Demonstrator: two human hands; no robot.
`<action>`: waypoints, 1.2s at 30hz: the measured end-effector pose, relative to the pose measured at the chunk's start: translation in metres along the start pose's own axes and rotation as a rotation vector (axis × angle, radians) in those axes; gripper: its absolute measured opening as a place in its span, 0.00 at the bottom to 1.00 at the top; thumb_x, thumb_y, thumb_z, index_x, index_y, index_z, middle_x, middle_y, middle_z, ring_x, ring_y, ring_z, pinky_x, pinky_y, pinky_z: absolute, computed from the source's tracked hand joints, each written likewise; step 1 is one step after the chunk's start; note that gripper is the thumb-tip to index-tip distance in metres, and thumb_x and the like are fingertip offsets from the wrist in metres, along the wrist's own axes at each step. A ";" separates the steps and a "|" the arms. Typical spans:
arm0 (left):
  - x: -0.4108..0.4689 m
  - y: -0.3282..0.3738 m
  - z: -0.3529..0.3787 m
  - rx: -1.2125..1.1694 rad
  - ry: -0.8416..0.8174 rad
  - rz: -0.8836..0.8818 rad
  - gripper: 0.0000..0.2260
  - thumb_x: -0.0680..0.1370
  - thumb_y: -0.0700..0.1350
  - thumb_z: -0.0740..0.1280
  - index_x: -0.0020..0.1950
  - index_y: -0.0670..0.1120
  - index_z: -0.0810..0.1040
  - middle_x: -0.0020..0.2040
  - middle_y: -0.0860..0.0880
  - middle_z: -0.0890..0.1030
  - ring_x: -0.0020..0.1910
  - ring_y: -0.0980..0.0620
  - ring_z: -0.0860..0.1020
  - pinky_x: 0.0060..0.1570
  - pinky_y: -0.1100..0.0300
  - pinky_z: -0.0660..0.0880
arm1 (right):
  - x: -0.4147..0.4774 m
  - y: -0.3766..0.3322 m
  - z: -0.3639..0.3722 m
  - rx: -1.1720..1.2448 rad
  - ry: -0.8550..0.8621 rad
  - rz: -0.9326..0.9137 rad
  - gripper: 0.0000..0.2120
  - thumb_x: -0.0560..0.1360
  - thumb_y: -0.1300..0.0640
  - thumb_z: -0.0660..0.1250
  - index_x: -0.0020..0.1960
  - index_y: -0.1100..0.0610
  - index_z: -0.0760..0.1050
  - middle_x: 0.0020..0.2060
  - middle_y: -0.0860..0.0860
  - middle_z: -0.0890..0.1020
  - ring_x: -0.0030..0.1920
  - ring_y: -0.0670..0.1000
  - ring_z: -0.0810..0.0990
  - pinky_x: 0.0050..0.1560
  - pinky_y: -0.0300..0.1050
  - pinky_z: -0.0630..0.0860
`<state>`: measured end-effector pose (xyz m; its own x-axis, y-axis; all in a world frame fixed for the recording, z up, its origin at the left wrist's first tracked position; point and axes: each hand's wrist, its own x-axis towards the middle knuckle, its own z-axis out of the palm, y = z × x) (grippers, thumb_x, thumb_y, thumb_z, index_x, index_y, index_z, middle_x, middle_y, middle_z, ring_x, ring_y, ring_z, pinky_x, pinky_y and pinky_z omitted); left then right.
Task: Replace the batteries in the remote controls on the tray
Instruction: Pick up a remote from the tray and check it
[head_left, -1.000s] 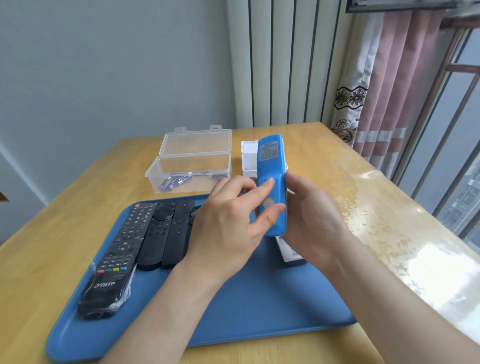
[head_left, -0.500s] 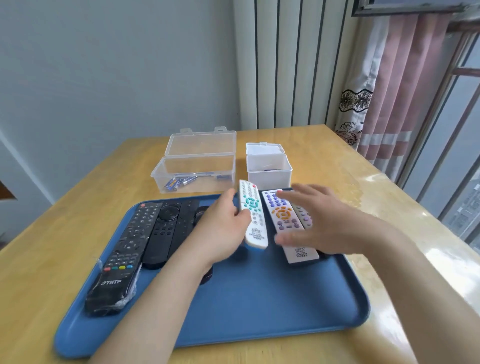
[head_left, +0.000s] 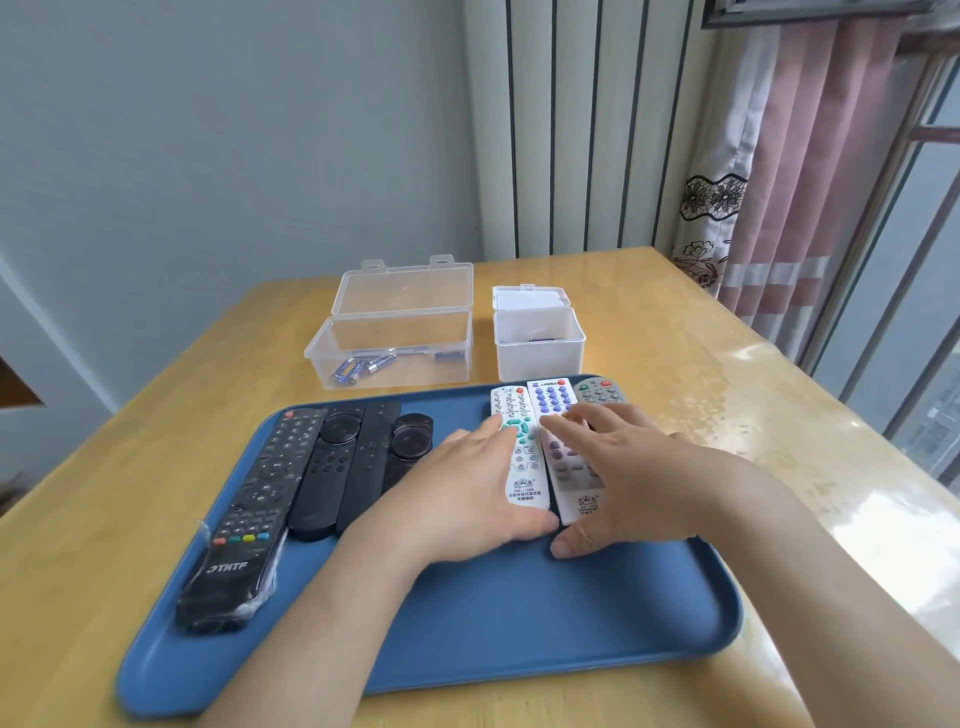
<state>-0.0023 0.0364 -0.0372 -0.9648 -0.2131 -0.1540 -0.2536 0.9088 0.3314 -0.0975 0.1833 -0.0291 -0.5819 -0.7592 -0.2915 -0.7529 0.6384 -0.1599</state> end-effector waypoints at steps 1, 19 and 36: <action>0.000 0.000 -0.001 0.013 0.010 0.010 0.32 0.72 0.61 0.69 0.72 0.51 0.64 0.74 0.55 0.63 0.71 0.49 0.63 0.67 0.54 0.64 | 0.000 -0.001 0.000 -0.010 0.006 0.000 0.52 0.65 0.30 0.71 0.78 0.42 0.45 0.77 0.41 0.48 0.77 0.49 0.42 0.70 0.61 0.63; -0.006 -0.031 -0.018 0.395 0.189 -0.377 0.24 0.74 0.68 0.62 0.60 0.52 0.69 0.57 0.49 0.75 0.59 0.45 0.75 0.43 0.55 0.66 | 0.001 -0.052 0.015 -0.113 0.280 -0.197 0.15 0.80 0.43 0.55 0.61 0.48 0.71 0.58 0.43 0.73 0.66 0.48 0.69 0.67 0.58 0.57; -0.005 -0.010 -0.024 -1.362 0.543 0.001 0.07 0.77 0.40 0.68 0.54 0.42 0.82 0.44 0.45 0.85 0.40 0.51 0.81 0.42 0.60 0.77 | 0.003 -0.062 0.006 1.706 0.200 -0.170 0.16 0.82 0.47 0.58 0.56 0.56 0.78 0.40 0.59 0.83 0.37 0.59 0.84 0.39 0.50 0.83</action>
<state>0.0037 0.0200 -0.0171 -0.7939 -0.5987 0.1060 0.1759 -0.0593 0.9826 -0.0510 0.1421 -0.0264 -0.6623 -0.7454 -0.0752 0.2672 -0.1413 -0.9532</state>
